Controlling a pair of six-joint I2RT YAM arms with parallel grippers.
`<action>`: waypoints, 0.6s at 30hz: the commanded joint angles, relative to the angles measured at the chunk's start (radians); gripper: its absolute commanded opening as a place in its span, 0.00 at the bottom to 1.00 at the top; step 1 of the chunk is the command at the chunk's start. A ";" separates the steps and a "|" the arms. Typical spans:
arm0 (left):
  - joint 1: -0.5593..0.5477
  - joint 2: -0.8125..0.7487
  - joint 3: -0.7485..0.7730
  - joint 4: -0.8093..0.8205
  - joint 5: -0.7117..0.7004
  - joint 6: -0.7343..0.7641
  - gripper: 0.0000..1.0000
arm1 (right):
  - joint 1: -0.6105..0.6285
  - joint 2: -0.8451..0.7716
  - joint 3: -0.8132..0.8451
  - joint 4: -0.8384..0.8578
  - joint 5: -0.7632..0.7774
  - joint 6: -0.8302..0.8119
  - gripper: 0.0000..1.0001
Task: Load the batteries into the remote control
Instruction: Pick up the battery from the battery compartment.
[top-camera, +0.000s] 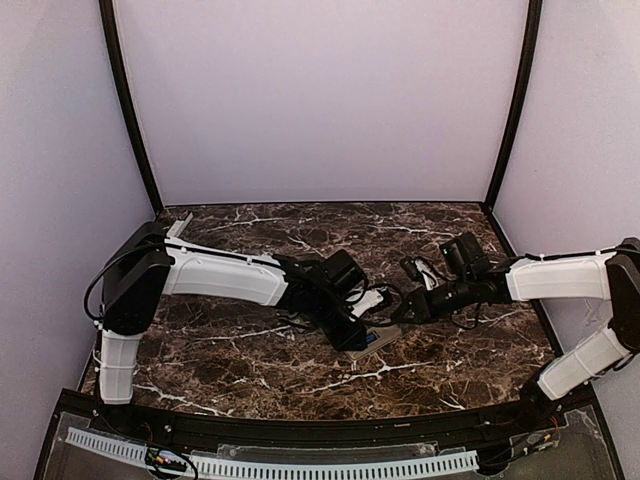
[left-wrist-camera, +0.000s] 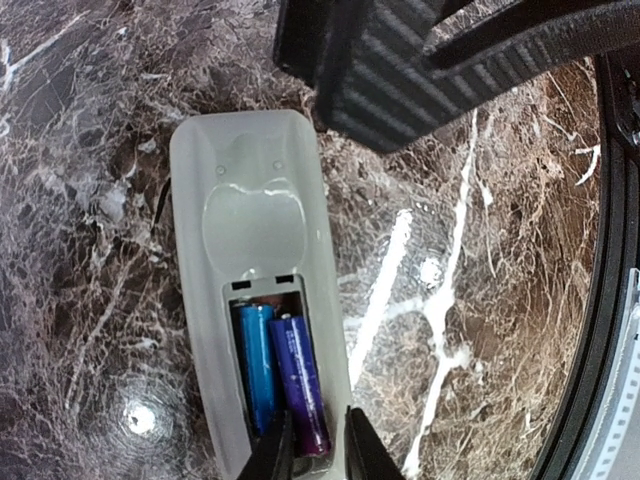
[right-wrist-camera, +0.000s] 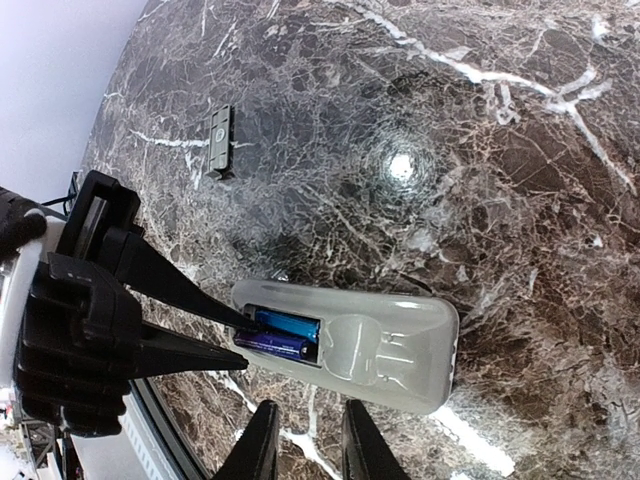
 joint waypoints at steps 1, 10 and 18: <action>-0.008 0.017 0.033 -0.055 -0.007 0.025 0.19 | -0.007 -0.016 -0.015 0.028 -0.008 -0.002 0.21; -0.020 0.039 0.061 -0.095 -0.052 0.025 0.12 | -0.008 -0.019 -0.019 0.028 -0.007 0.000 0.21; -0.023 -0.013 0.044 -0.068 -0.075 0.038 0.01 | -0.011 -0.025 -0.010 0.027 -0.019 0.006 0.21</action>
